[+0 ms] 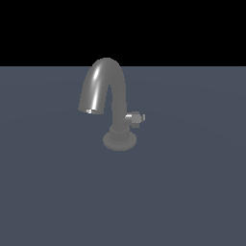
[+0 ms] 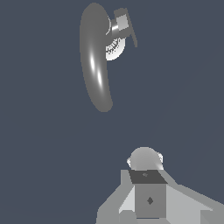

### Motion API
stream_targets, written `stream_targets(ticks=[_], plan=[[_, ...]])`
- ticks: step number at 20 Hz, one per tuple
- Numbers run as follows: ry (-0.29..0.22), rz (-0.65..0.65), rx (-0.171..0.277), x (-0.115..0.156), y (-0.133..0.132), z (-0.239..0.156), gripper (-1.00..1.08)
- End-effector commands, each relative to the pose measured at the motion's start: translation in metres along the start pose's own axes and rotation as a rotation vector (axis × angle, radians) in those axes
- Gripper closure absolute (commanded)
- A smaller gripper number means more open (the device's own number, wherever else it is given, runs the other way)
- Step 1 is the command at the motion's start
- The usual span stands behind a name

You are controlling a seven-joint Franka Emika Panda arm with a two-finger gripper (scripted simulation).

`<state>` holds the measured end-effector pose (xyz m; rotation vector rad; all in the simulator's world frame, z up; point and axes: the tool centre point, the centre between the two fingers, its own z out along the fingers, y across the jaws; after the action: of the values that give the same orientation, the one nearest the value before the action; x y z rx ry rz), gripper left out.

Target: Turn on the faucet by rotating a designated handle.

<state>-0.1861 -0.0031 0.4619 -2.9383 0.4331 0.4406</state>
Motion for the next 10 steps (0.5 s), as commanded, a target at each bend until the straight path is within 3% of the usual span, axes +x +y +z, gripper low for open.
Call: stream_targets(ticks=[1,10], plan=[[-0.045,0.044,0.025,0.013,-0.004,0.000,1.08],[-0.214,0.210,0.117,0.060,-0.015,0.005,1.08]])
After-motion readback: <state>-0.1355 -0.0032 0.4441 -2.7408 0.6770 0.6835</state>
